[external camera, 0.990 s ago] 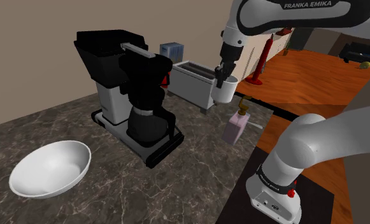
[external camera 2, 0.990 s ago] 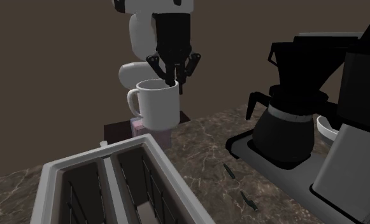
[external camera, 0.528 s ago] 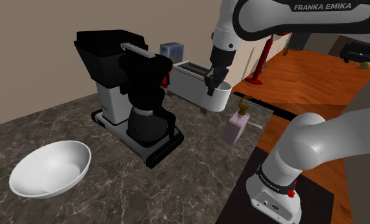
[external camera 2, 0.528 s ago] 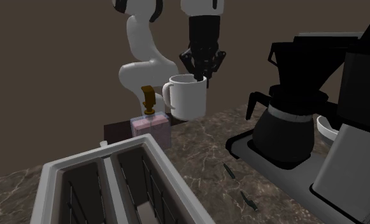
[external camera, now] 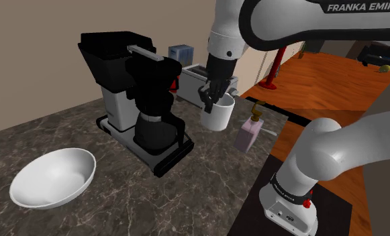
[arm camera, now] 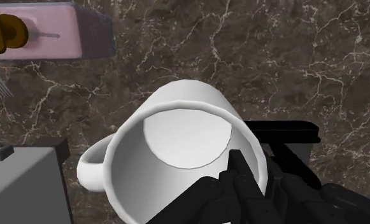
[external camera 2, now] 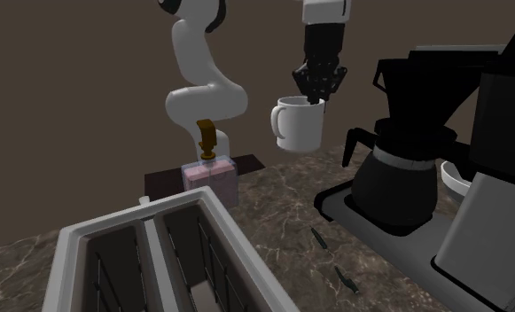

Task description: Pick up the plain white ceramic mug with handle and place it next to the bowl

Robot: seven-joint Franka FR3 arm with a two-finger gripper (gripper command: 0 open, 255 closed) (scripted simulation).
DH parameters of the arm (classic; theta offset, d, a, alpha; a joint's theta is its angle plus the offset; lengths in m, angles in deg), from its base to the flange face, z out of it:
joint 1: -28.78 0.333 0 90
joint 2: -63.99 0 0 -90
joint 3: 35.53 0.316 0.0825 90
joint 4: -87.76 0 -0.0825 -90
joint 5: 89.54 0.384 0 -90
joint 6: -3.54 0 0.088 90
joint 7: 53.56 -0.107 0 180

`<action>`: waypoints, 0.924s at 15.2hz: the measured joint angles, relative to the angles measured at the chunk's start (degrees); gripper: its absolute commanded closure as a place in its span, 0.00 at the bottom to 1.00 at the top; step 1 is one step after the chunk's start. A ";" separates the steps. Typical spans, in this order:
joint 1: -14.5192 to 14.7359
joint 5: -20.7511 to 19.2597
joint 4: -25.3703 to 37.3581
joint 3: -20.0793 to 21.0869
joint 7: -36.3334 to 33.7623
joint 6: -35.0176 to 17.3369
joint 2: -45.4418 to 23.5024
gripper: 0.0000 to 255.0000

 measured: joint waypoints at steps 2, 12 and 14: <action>0.79 1.39 1.20 2.87 -2.99 -0.60 -1.38 1.00; 1.81 4.42 11.80 17.03 -17.96 -2.30 -11.20 1.00; 1.44 4.13 14.44 19.87 -20.96 -2.61 -13.67 1.00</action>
